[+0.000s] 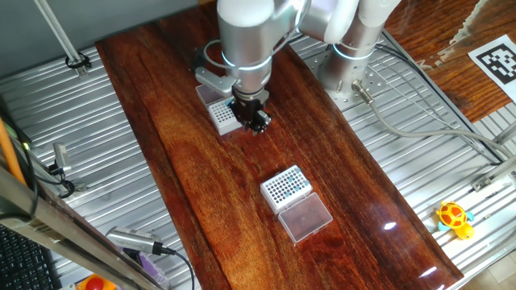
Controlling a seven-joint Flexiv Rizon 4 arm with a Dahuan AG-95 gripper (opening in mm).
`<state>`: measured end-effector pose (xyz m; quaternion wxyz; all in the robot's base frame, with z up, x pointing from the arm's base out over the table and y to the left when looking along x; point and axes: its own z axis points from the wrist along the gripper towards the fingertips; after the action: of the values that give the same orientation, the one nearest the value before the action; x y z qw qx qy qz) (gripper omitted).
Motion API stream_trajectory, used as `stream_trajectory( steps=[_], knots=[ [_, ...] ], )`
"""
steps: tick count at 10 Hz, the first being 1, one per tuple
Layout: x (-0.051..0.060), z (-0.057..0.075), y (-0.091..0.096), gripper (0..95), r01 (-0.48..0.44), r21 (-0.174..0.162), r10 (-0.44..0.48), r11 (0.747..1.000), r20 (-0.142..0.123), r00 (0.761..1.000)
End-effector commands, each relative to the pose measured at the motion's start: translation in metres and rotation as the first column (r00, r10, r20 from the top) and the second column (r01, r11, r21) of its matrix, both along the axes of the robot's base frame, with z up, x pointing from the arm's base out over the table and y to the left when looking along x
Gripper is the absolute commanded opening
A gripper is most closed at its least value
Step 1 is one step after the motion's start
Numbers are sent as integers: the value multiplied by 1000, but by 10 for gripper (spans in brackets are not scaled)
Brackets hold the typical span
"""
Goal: Transfer all medium pipette tips from one holder to another
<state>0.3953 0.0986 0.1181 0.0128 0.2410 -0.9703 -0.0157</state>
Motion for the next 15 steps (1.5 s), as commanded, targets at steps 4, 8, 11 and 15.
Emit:
stream_trajectory(
  steps=[4, 8, 11, 15],
  knots=[
    [-7, -7, 100, 190, 141, 12, -141, 990, 10, 990],
    [-8, -9, 109, 190, 171, 1, -171, 985, 12, 985],
    [-8, -9, 109, 190, 142, -8, -142, 990, -1, 990],
    [-5, -12, 176, 190, 230, -5, -230, 973, 7, 973]
  ],
)
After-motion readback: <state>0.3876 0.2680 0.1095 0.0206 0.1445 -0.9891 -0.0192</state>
